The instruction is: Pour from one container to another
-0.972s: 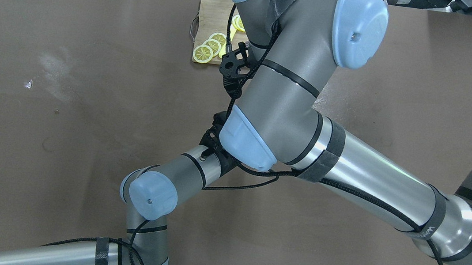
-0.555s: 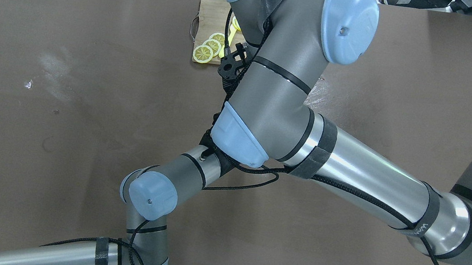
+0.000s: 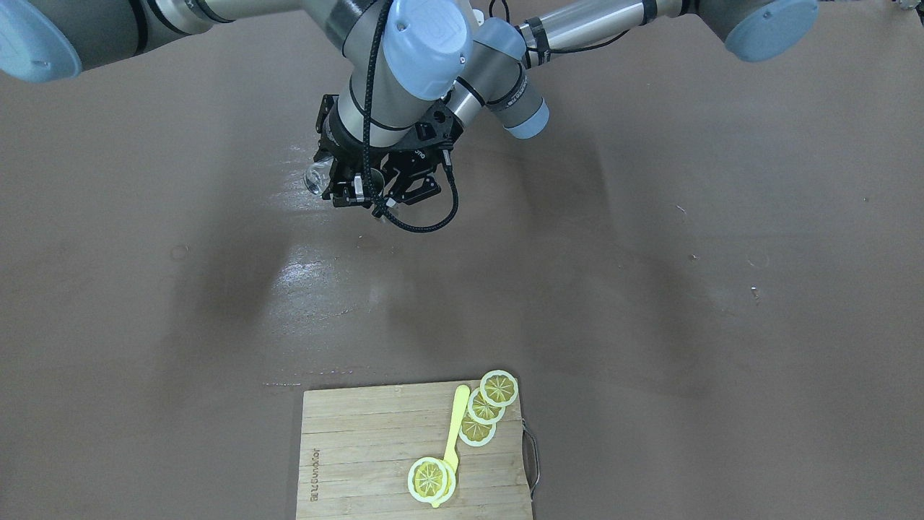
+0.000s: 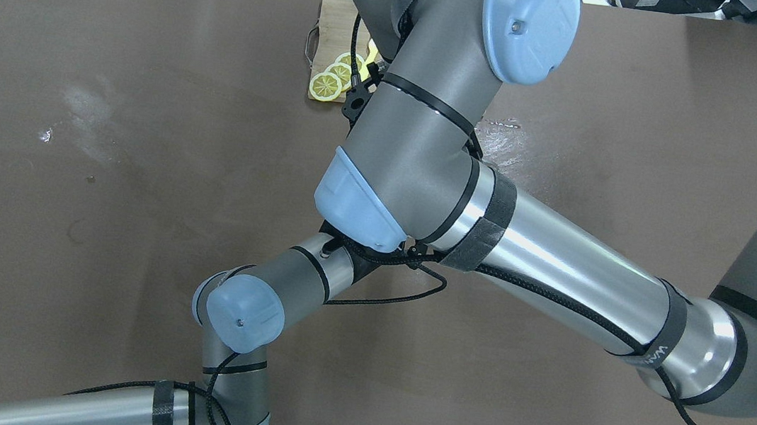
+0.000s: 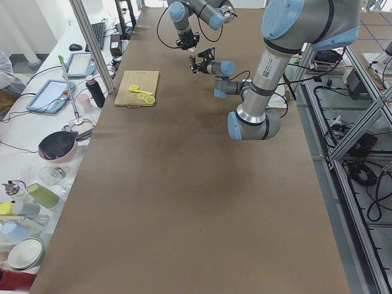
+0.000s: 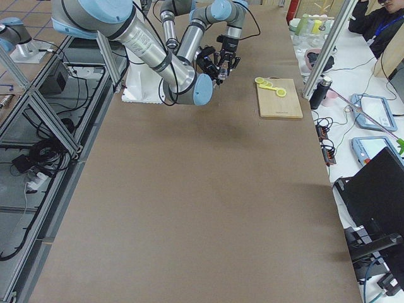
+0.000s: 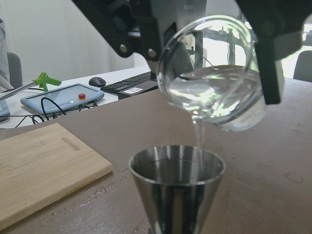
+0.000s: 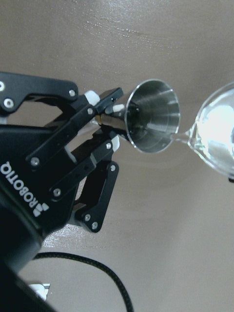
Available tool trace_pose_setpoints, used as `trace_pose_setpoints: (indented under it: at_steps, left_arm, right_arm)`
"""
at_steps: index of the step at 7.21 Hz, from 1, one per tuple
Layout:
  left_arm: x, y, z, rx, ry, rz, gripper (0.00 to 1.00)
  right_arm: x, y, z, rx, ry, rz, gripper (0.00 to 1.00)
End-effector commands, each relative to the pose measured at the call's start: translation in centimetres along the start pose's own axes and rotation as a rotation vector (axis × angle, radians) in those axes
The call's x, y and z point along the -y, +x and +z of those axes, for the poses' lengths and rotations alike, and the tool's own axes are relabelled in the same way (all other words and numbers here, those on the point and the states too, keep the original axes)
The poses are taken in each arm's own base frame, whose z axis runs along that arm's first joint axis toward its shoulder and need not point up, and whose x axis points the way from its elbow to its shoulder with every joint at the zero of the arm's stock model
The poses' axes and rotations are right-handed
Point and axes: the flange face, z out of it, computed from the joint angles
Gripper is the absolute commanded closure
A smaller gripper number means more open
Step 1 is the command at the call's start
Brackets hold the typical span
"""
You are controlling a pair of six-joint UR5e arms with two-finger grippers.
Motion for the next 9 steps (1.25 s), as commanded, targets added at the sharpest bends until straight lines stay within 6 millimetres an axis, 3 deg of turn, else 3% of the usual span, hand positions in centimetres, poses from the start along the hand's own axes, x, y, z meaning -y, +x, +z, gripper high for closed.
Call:
trace_pose_setpoints:
  at_steps: [1,4,7,9]
  left_arm:
    - [-0.1,0.0,0.0,0.000,-0.001,0.001,1.00]
    - [-0.1,0.0,0.0,0.002,0.000,0.001,1.00]
    - [-0.1,0.0,0.0,0.000,-0.001,0.001,1.00]
    - [0.0,0.0,0.0,0.000,0.000,0.001,1.00]
  right_arm:
    - [-0.2,0.1,0.0,0.007,-0.022,-0.022,1.00]
    - [-2.6,0.8,-1.0,-0.031,0.033,-0.027,1.00]
    - [-9.1,-0.6,-1.5,-0.080,0.121,0.029,1.00]
    - [-14.8,-3.7,-1.9,-0.137,0.194,0.068,1.00]
